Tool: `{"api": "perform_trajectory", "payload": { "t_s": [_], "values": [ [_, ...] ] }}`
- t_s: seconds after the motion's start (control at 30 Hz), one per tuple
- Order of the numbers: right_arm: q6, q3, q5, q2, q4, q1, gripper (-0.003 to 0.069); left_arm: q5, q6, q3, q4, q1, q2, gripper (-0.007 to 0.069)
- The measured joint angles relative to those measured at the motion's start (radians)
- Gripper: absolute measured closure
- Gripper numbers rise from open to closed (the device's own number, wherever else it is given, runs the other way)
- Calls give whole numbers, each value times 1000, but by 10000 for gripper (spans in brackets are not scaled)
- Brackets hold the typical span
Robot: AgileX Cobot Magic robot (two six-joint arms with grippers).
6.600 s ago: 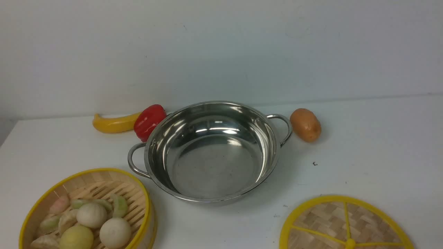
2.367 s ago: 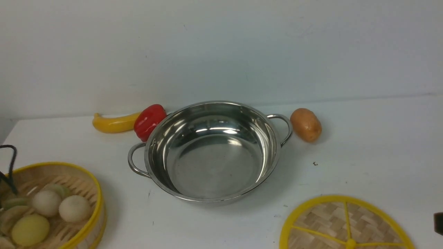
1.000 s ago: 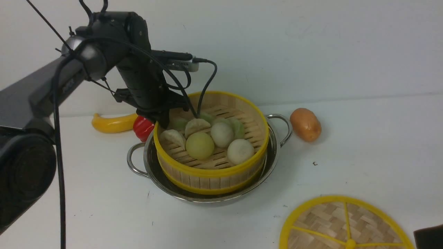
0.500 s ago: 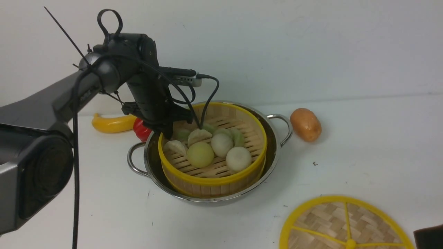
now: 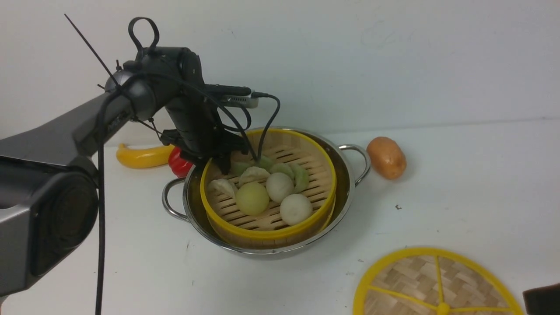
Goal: Place the steamer in the pot on the white table, and put the lid on the steamer.
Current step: 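Place the bamboo steamer basket with dumplings into the steel pot with the left gripper, then move the gripper down to the bamboo steamer lid and grasp its center knob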
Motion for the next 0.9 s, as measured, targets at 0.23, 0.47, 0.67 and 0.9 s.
{"api": "perform_trajectory", "payload": {
  "t_s": [0.23, 0.47, 0.67, 0.9],
  "values": [
    [-17, 0, -73, 5, 32, 0, 390, 71, -17, -101, 138, -4, -91, 155],
    [-138, -14, -110, 144, 136, 13, 354, 132, -28, -118, 278, -3, -300, 146],
    [-124, -114, -121, 365, 74, 194, 350, 132, -28, 8, 287, -3, -549, 198],
    [205, -248, -120, 549, -309, 417, 350, 127, -44, 494, 307, -3, -974, 265]
  ]
}}
